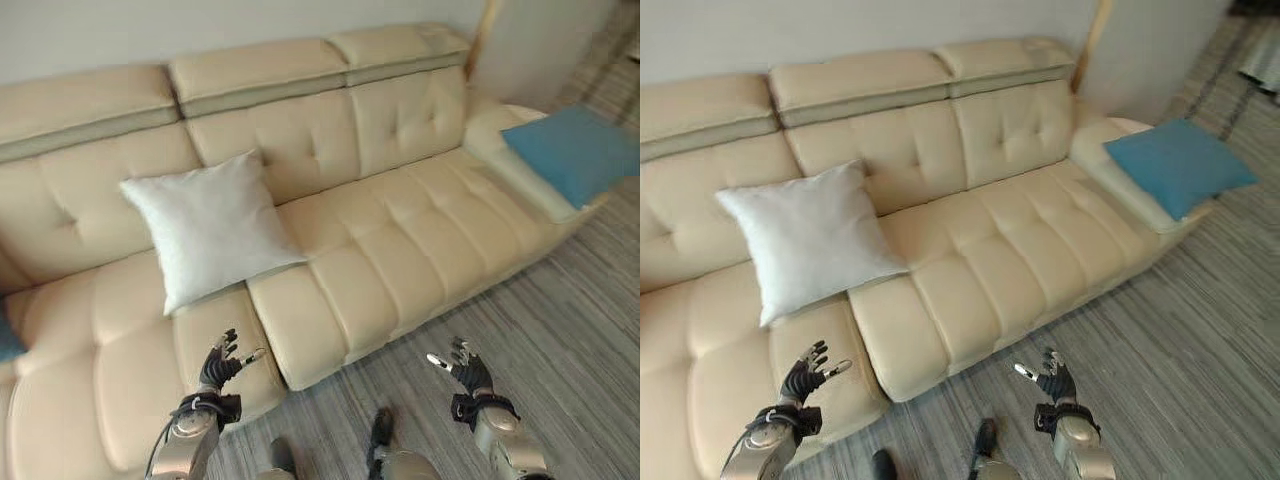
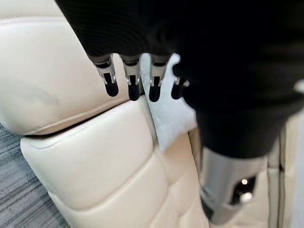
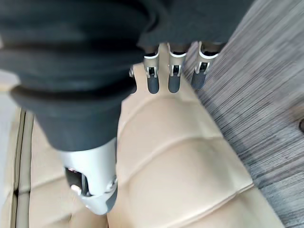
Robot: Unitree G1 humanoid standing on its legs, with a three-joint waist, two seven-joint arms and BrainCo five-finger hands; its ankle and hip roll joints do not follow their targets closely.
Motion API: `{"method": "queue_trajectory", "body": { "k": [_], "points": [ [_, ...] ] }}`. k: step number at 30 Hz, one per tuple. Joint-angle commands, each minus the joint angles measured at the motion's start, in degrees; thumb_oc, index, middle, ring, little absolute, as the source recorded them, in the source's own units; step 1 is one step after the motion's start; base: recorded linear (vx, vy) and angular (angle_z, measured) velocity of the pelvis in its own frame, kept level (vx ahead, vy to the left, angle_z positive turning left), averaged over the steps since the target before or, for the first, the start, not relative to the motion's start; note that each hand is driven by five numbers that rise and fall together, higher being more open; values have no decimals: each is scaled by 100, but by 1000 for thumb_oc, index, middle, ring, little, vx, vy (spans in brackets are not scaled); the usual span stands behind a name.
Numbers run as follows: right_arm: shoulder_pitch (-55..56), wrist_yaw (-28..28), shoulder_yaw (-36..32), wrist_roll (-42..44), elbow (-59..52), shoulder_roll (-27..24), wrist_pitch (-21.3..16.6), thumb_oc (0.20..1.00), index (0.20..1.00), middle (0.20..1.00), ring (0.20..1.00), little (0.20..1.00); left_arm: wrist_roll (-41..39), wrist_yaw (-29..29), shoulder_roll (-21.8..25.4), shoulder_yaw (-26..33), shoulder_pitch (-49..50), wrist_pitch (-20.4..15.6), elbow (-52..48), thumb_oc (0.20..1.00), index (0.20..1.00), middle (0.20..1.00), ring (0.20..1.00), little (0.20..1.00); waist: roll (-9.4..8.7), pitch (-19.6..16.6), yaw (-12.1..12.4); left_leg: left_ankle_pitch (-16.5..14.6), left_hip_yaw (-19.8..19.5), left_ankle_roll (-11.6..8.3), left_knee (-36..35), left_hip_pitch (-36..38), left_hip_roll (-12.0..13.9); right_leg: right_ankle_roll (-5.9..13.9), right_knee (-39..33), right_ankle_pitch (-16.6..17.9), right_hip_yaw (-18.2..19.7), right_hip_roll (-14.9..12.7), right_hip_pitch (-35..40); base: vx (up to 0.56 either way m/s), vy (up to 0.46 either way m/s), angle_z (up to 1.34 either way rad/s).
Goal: Pick up all the scattered cushions and arrange them neatly on the sofa.
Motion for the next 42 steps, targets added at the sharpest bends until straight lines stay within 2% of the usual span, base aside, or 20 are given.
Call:
{"method": "queue_trajectory", "body": {
  "k": [1, 2, 5, 11, 12, 14, 15, 16, 17, 18, 21, 23, 24, 25, 29, 33, 35, 36, 37, 42],
  "points": [
    [-88, -57, -126, -94, -357, -197, -134, 1000, 1000, 1000, 1000, 1000, 262, -88, 111, 135, -88, -154, -183, 1000, 1000, 1000, 1000, 1000, -8, -31, 48, -776, -270, -4, 337, -41, -307, 370, 364, -326, -304, -268, 220, 10, -41, -126],
    [-74, -69, -111, -148, -401, -226, -130, 1000, 1000, 1000, 1000, 1000, 259, -122, 84, 133, -84, -145, -211, 1000, 1000, 1000, 1000, 1000, -4, -47, 46, -853, 16, 11, 443, 35, -291, 375, 498, -300, -660, -387, 231, 18, -22, -136],
    [-11, -63, -118, -161, -473, -249, -113, 1000, 1000, 1000, 1000, 1000, 223, -163, 37, 68, -151, -124, -193, 1000, 1000, 1000, 1000, 1000, -15, -67, -10, -939, 183, -7, 529, 89, -271, 393, 358, -308, -667, -396, 247, 65, -117, -102],
    [130, -5, -93, -64, -535, -344, -111, 1000, 1000, 1000, 1000, 1000, -91, -176, -148, -72, -356, -147, -65, 1000, 1000, 1000, 1000, 1000, -7, -57, -344, -1103, 421, -286, 1435, 88, 234, 140, -79, -582, -69, 67, 378, 140, -245, -43],
    [109, 2, -35, -50, -531, -420, -105, 1000, 1000, 1000, 1000, 1000, -129, -185, -167, -120, -345, -141, -110, 1000, 1000, 1000, 1000, 1000, -37, -32, -394, -1083, 339, -335, 2181, -8, 488, -1, -183, -720, 138, 229, 509, 252, -333, -55],
    [65, 14, -1, -33, -558, -479, -114, 1000, 1000, 1000, 1000, 1000, -191, -163, -182, -125, -313, -158, -170, 1000, 1000, 1000, 1000, 1000, -14, 29, -349, -973, 82, -400, 2678, -156, 625, -112, -226, -801, 287, 383, 582, 164, -209, -68],
    [9, 22, 23, -23, -603, -536, -117, 1000, 1000, 1000, 1000, 1000, -301, -140, -220, -116, -268, -170, -212, 1000, 1000, 1000, 1000, 1000, -14, 71, -300, -855, -297, -413, 3041, -316, 626, -183, -273, -846, 455, 499, 627, 135, -108, -97],
    [-24, 53, 73, -25, -634, -559, -112, 1000, 1000, 1000, 1000, 1000, -419, -120, -263, -105, -219, -191, -213, 1000, 1000, 1000, 1000, 1000, -4, 86, -229, -832, -741, -376, 3150, -449, 415, -220, -292, -883, 632, 581, 641, 224, -89, -127],
    [-49, 86, 120, -24, -682, -585, -102, 1000, 1000, 1000, 1000, 1000, -538, -91, -336, -103, -142, -210, -219, 1000, 1000, 1000, 1000, 1000, 6, 100, -104, -1017, -1345, -259, 3184, -680, 13, -233, -298, -912, 881, 643, 642, 138, -9, -111],
    [-69, 135, 138, -39, -693, -596, -91, 1000, 1000, 1000, 1000, 1000, -638, -100, -418, -104, -105, -210, -223, 1000, 1000, 1000, 1000, 1000, -35, 119, -19, -967, -1720, -132, 3088, -910, -298, -238, -335, -812, 1046, 615, 609, 139, 14, -100],
    [-114, 178, 158, -47, -728, -652, -109, 1000, 1000, 1000, 1000, 1000, -698, -141, -507, -116, -5, -161, -201, 1000, 1000, 1000, 1000, 1000, -37, 180, 199, -1138, -2526, -103, 2581, -1360, -650, -133, -453, -853, 1509, 687, 675, 219, 16, -117],
    [-257, 139, 251, -29, -717, -703, -154, 1000, 1000, 1000, 1000, 1000, -699, -137, -481, -143, 5, -147, -131, 1000, 1000, 1000, 1000, 1000, 144, 265, 404, -293, -3265, -249, 1397, -1748, -967, -142, -561, -884, 1842, 1004, 748, 246, 61, -67],
    [-259, 138, 252, -28, -715, -704, -155, 1000, 1000, 1000, 1000, 1000, -700, -137, -482, -143, 2, -149, -128, 1000, 1000, 1000, 1000, 1000, 136, 271, 407, -273, -3260, -252, 1352, -1717, -970, -144, -557, -893, 1848, 997, 755, 160, 40, -77],
    [-352, 89, 305, 1, -723, -726, -172, 1000, 1000, 1000, 1000, 1000, -664, -121, -441, -183, -56, -162, -112, 1000, 1000, 1000, 1000, 1000, 200, 396, 521, 30, -3459, -312, 867, -2036, -1066, -188, -582, -957, 2048, 1167, 844, 107, 11, -77],
    [-281, 191, 287, 37, -874, -714, -140, 1000, 1000, 1000, 1000, 1000, -574, -206, -355, -119, 50, -168, -41, 1000, 1000, 1000, 1000, 1000, 254, 360, 575, 153, -3408, -241, 722, -1917, -1027, -143, -658, -1134, 2395, 1253, 1089, 248, 147, -96],
    [-181, 317, 198, -121, -885, -584, -88, 1000, 1000, 1000, 1000, 1000, -469, -313, -218, -107, 159, -72, 40, 1000, 1000, 1000, 1000, 1000, 157, 178, 535, -50, -3144, 65, 835, -1629, -1074, 128, 350, -1286, 2539, 921, 871, 352, 255, -92],
    [-216, 385, 251, -216, -856, -534, -48, 1000, 1000, 1000, 1000, 1000, -383, -348, -85, -100, 137, -58, 21, 1000, 1000, 1000, 1000, 1000, 134, 245, 501, -165, -2944, 176, 767, -1400, -989, 319, 1235, -1140, 2433, 799, 430, 178, 144, -62],
    [-216, 385, 251, -217, -857, -533, -47, 1000, 1000, 1000, 1000, 1000, -383, -348, -84, -99, 136, -59, 22, 1000, 1000, 1000, 1000, 1000, 126, 244, 509, -164, -2934, 178, 766, -1401, -994, 322, 1263, -1153, 2444, 792, 412, 176, 126, -34],
    [-164, 424, 274, -260, -835, -462, -48, 1000, 1000, 1000, 1000, 1000, -317, -393, -20, -121, 115, -36, 44, 1000, 1000, 1000, 1000, 1000, 112, 275, 467, -267, -2778, 237, 700, -1182, -937, 430, 1857, -859, 2238, 648, 66, 124, 81, -29],
    [-172, 433, 207, -216, -750, -405, -72, 1000, 1000, 1000, 1000, 1000, -258, -432, 34, -209, 29, -45, -54, 1000, 1000, 1000, 1000, 1000, 106, 353, 369, -526, -2585, 281, 635, -841, -910, 314, 1497, -687, 1753, 486, -303, 190, 66, -44]
  ]
}}
